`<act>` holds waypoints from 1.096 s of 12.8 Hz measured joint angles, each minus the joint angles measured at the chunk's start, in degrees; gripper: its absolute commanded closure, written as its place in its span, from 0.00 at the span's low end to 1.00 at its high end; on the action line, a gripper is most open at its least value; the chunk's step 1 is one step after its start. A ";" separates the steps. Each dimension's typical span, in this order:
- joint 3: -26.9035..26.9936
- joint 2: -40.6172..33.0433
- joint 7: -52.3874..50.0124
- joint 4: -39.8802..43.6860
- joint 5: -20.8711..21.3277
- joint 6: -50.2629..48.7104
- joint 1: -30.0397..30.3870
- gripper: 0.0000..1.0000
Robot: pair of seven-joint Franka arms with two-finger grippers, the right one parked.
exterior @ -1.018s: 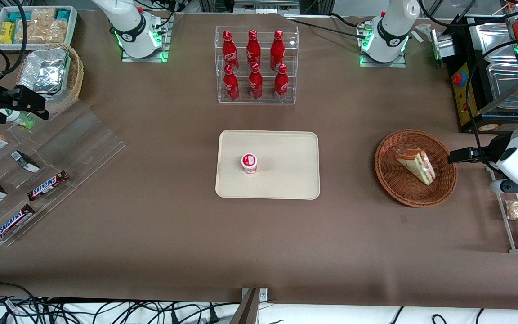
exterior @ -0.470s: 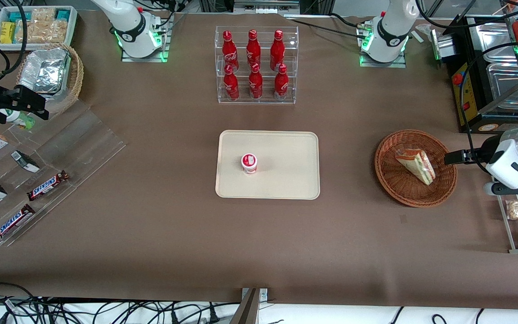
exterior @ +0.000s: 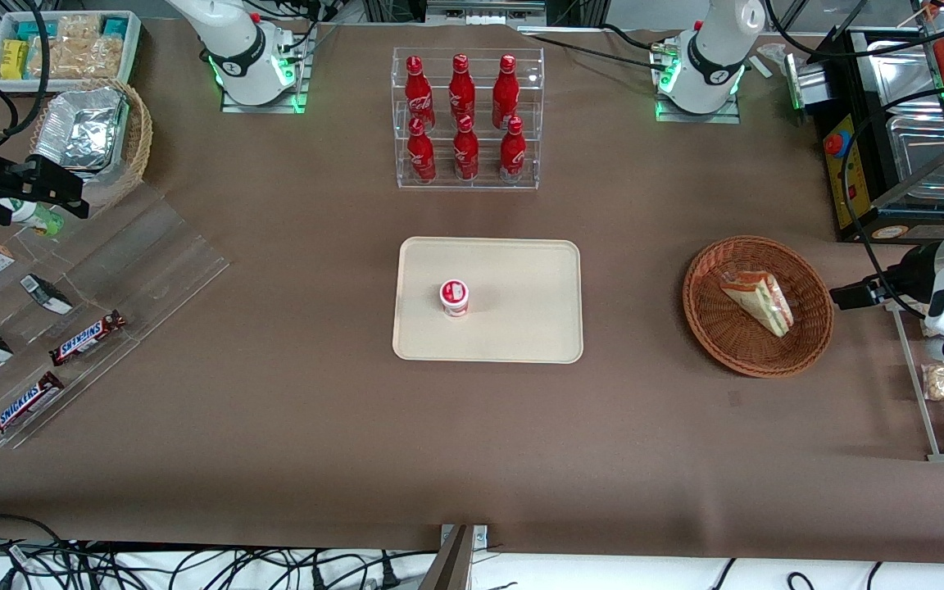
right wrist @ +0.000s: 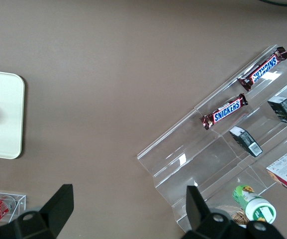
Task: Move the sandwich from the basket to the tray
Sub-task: 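Move the left gripper over the sandwich in the wicker basket, then lower the open left gripper around the wrapped sandwich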
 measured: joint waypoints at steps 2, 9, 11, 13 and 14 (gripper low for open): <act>0.01 -1.26 -2.70 -3.82 0.47 4.09 0.00 0.00; -3.45 -18.62 -15.63 -40.22 8.68 33.68 -0.15 0.00; -6.01 -18.67 -21.36 -44.53 9.89 39.17 -0.40 0.00; -6.90 -18.44 -23.80 -46.58 9.98 41.45 -0.63 0.00; -6.94 -18.14 -24.86 -46.94 10.28 42.46 -0.63 0.00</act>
